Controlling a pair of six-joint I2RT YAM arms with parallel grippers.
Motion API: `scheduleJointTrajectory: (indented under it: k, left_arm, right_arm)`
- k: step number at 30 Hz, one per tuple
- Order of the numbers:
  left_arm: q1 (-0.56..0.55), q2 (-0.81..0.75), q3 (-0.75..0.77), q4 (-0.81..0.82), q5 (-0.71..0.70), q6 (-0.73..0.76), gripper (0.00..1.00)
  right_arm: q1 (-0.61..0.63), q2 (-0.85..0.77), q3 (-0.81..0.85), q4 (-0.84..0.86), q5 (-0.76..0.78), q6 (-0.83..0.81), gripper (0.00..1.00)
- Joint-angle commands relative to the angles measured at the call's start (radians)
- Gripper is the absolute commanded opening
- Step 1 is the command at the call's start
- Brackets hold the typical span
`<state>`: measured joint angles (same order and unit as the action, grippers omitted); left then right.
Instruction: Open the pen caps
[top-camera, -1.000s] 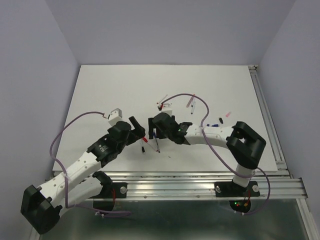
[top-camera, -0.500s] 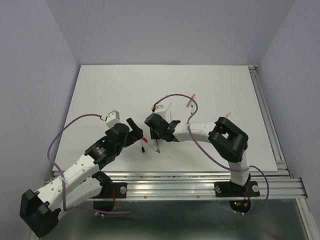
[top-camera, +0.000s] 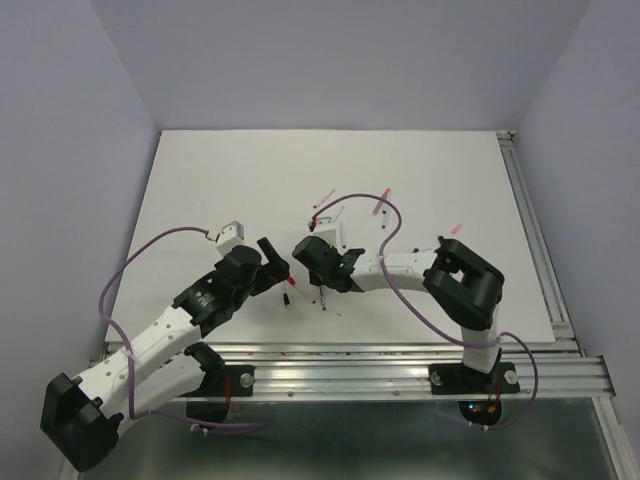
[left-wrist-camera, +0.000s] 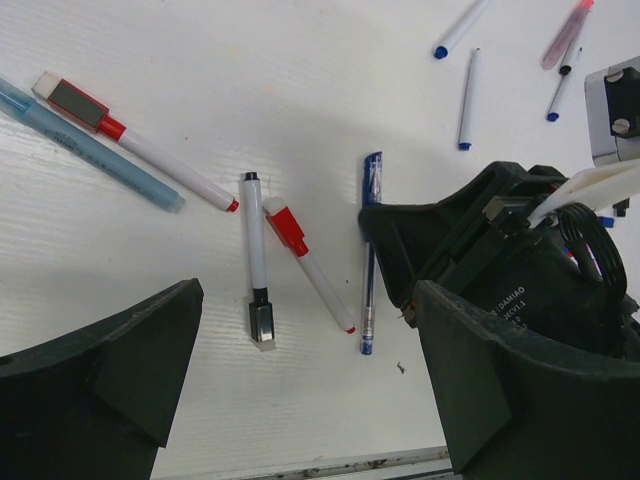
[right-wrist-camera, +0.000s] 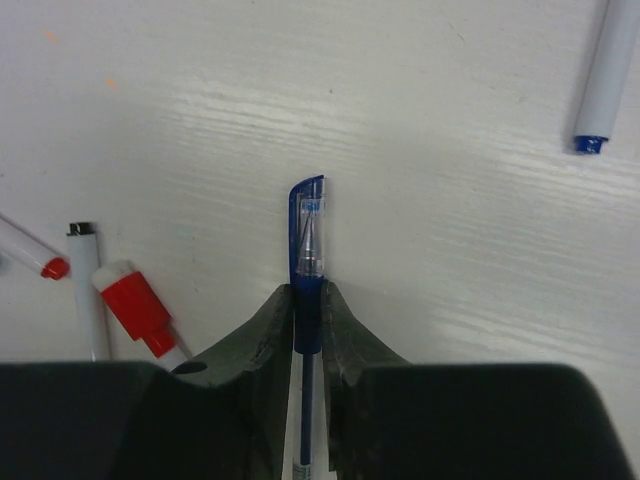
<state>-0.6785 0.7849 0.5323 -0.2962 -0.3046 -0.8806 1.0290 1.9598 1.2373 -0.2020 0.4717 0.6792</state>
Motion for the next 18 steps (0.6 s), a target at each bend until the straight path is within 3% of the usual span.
scheduleJointTrajectory:
  k: [1, 7, 11, 18]
  left_arm:
    - [0.004, 0.010, 0.023, 0.041, 0.044, 0.011, 0.99]
    - [0.004, 0.020, 0.025, 0.167, 0.192, 0.042, 0.99]
    - [0.004, 0.027, 0.009, 0.267, 0.300, 0.035, 0.99]
    - [0.004, 0.033, -0.031, 0.381, 0.383, -0.023, 0.92]
  right_arm:
    - [0.009, -0.125, -0.107, 0.054, 0.033, -0.035, 0.13]
    - [0.008, -0.369, -0.395, 0.447, -0.158, -0.153, 0.09]
    - [0.008, -0.490, -0.525, 0.602, -0.368, -0.213, 0.08]
    - [0.008, -0.585, -0.616, 0.722, -0.459, -0.185, 0.08]
